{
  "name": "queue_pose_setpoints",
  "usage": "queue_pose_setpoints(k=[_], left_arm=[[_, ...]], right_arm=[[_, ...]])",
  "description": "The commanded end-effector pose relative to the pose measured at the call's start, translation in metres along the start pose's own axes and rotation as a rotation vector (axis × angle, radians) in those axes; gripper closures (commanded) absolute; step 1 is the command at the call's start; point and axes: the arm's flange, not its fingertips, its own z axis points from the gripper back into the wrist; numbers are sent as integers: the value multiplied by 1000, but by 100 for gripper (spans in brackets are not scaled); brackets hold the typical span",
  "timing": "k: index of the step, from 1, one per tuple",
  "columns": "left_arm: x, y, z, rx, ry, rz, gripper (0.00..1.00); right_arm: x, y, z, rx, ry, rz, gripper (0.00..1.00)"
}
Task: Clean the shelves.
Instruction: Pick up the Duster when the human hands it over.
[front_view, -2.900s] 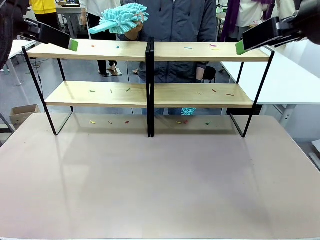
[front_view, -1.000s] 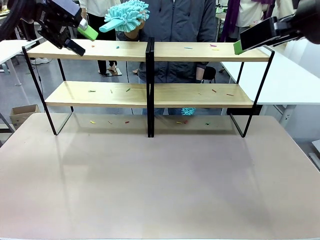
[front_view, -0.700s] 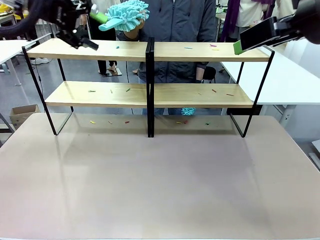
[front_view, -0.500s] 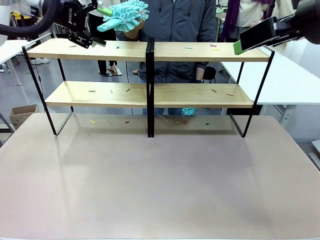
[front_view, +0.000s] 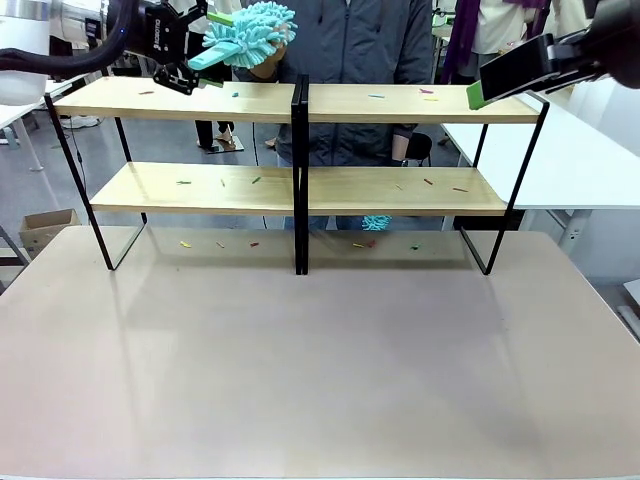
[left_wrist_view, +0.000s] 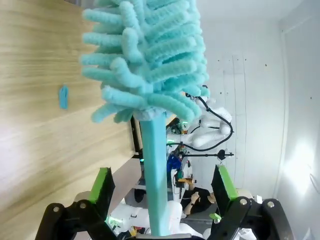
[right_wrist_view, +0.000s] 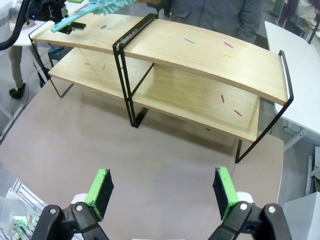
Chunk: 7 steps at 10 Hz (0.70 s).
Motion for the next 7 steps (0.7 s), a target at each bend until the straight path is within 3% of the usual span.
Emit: queue_pose_setpoints(k=[1, 2, 3, 4, 6, 7], left_arm=[[-6, 5, 1, 8, -49, 18, 0], [-7, 6, 1, 14, -62, 1, 57], [-9, 5, 2, 1, -83, -12, 56], [-10, 3, 3, 25, -114, -30, 100], [-12, 1, 3, 23, -135, -47, 100], [-12, 2, 4, 13, -127, -47, 83]], right_arm=[[0, 0, 0, 2, 1, 0, 0], [0, 0, 0, 2, 1, 0, 0], [0, 0, 0, 2, 1, 0, 0], [0, 0, 0, 2, 1, 0, 0], [0, 0, 0, 2, 1, 0, 0], [0, 0, 0, 2, 1, 0, 0]])
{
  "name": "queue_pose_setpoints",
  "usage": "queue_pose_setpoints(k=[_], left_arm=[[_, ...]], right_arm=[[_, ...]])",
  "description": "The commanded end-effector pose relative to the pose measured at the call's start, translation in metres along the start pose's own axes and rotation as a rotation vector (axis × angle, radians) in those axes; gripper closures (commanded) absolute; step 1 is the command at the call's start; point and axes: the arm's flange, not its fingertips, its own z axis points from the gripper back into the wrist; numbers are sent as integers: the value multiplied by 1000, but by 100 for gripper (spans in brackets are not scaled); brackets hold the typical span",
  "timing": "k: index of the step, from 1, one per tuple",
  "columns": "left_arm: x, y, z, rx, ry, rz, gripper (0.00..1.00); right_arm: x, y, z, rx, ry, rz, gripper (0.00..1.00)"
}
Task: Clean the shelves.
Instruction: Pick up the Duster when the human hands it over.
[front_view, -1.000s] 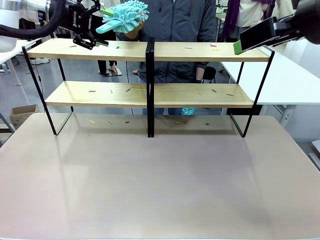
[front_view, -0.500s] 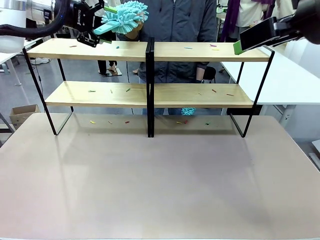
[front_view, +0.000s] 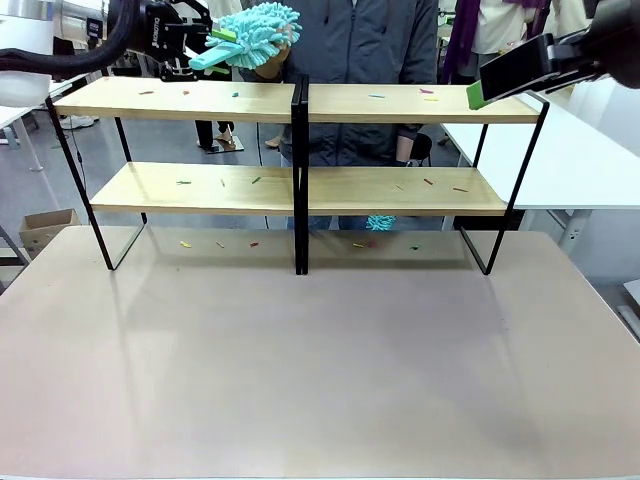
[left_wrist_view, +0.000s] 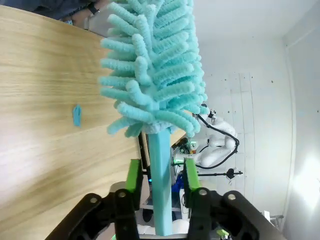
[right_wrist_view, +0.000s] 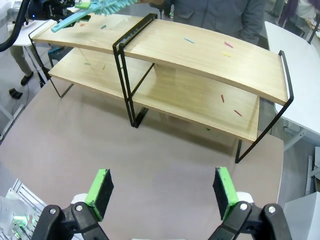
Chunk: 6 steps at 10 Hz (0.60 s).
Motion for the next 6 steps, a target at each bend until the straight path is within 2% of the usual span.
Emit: queue_pose_setpoints(k=[1, 2, 6], left_arm=[[-10, 2, -1, -36, -14, -23, 92], [-10, 2, -2, -33, -16, -24, 100], [-21, -7, 12, -79, 11, -97, 100]], right_arm=[[0, 0, 0, 2, 1, 0, 0], [0, 0, 0, 2, 1, 0, 0], [0, 0, 0, 2, 1, 0, 0]])
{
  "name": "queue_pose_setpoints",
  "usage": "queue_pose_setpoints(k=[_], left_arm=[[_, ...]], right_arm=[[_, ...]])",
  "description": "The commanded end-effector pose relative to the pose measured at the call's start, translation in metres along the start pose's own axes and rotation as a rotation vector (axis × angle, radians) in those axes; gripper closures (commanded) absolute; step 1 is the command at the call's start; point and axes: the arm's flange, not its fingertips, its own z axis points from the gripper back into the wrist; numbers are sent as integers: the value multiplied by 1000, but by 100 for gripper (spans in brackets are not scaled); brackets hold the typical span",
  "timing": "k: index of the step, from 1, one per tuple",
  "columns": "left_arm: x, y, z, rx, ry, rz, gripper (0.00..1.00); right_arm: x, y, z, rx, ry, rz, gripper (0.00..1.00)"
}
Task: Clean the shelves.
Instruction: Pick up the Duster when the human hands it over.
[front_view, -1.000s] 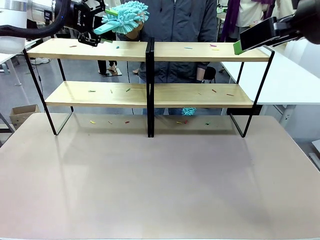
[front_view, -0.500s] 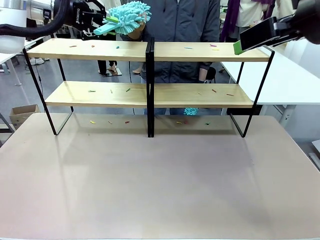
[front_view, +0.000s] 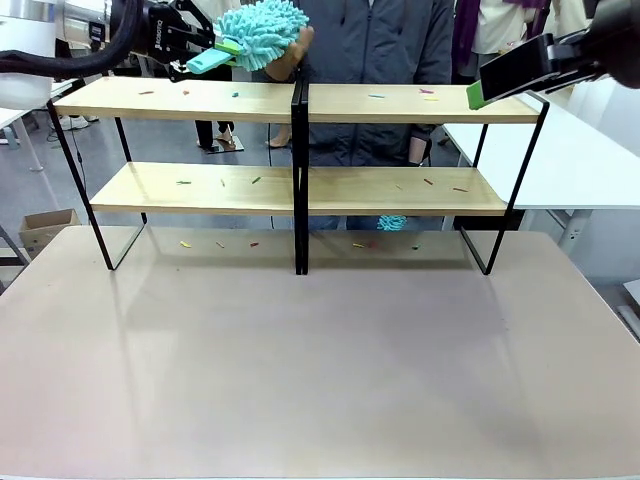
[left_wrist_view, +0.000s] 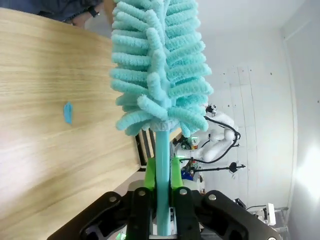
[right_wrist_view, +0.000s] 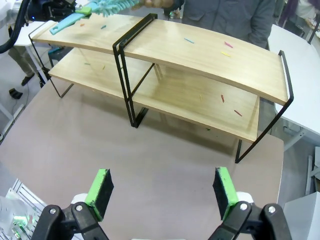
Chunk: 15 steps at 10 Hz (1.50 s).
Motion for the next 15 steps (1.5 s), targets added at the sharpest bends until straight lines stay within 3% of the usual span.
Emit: queue_pose_setpoints(k=[1, 4, 5, 6, 9, 10, 11, 15], left_arm=[[-25, -16, 30, -80, -11, -96, 100], [-92, -41, 138, -179, -19, -257, 100], [-114, -35, 179, -173, -114, -261, 100], [-133, -21, 221, -138, -293, -221, 100], [-185, 48, 330, -225, -704, -35, 100], [-194, 68, 342, -245, -759, 28, 100], [-176, 35, 328, -162, -557, -53, 100], [-176, 35, 328, -162, -557, -53, 100]], right_arm=[[0, 0, 0, 2, 1, 0, 0], [0, 0, 0, 2, 1, 0, 0], [0, 0, 0, 2, 1, 0, 0], [0, 0, 0, 2, 1, 0, 0], [0, 0, 0, 2, 1, 0, 0], [0, 0, 0, 2, 1, 0, 0], [0, 0, 0, 2, 1, 0, 0], [0, 0, 0, 2, 1, 0, 0]])
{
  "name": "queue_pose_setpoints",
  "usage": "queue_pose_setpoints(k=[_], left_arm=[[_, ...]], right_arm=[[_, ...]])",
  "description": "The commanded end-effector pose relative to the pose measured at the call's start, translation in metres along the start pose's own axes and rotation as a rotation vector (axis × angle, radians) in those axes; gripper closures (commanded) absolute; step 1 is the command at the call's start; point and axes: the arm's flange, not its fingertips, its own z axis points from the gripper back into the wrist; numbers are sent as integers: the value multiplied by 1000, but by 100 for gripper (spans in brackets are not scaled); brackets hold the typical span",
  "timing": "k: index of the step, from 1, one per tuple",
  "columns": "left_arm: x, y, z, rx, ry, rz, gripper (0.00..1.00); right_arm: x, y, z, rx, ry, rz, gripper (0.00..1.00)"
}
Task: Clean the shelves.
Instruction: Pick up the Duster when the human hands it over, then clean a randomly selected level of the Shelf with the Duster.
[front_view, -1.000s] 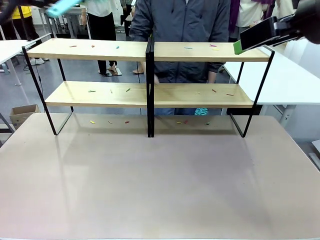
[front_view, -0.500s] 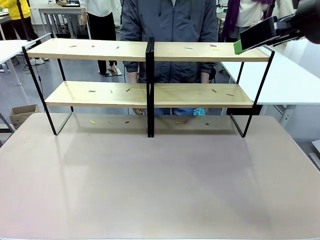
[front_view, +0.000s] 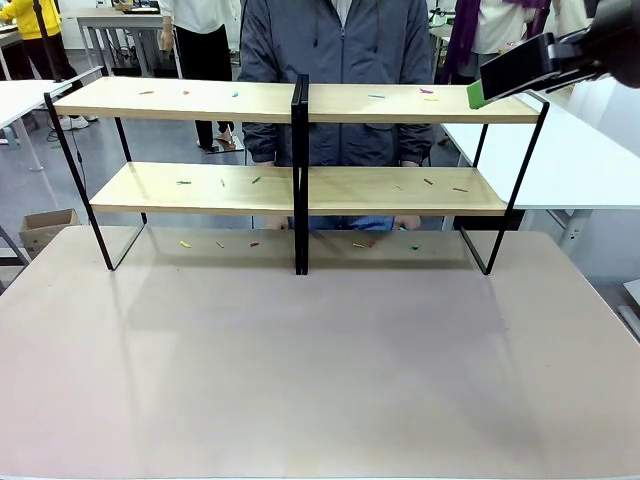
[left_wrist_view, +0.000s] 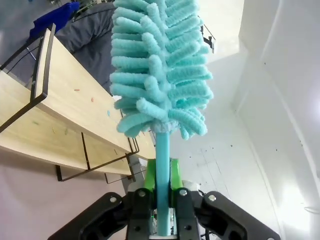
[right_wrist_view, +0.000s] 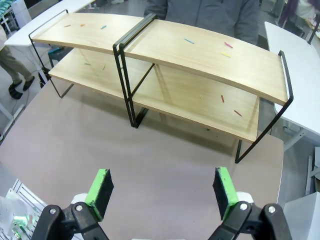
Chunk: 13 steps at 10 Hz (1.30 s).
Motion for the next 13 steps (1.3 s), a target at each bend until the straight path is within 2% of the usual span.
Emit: queue_pose_setpoints(k=[1, 8, 9, 10, 11, 12, 13], left_arm=[[5, 2, 10, -4, 2, 2, 100], [5, 2, 10, -4, 2, 2, 100], [4, 4, 7, 2, -12, 9, 87], [-21, -20, -3, -63, 140, -84, 87], [-66, -39, -21, -134, 449, -229, 87], [-105, -44, -34, -155, 745, -354, 87], [-139, -41, -44, -132, 943, -448, 87]], right_arm=[[0, 0, -1, 2, 2, 0, 0], [0, 0, -1, 2, 2, 0, 0], [0, 0, -1, 2, 2, 0, 0], [0, 0, -1, 2, 2, 0, 0], [0, 0, -1, 2, 2, 0, 0], [0, 0, -1, 2, 2, 0, 0], [0, 0, -1, 2, 2, 0, 0]])
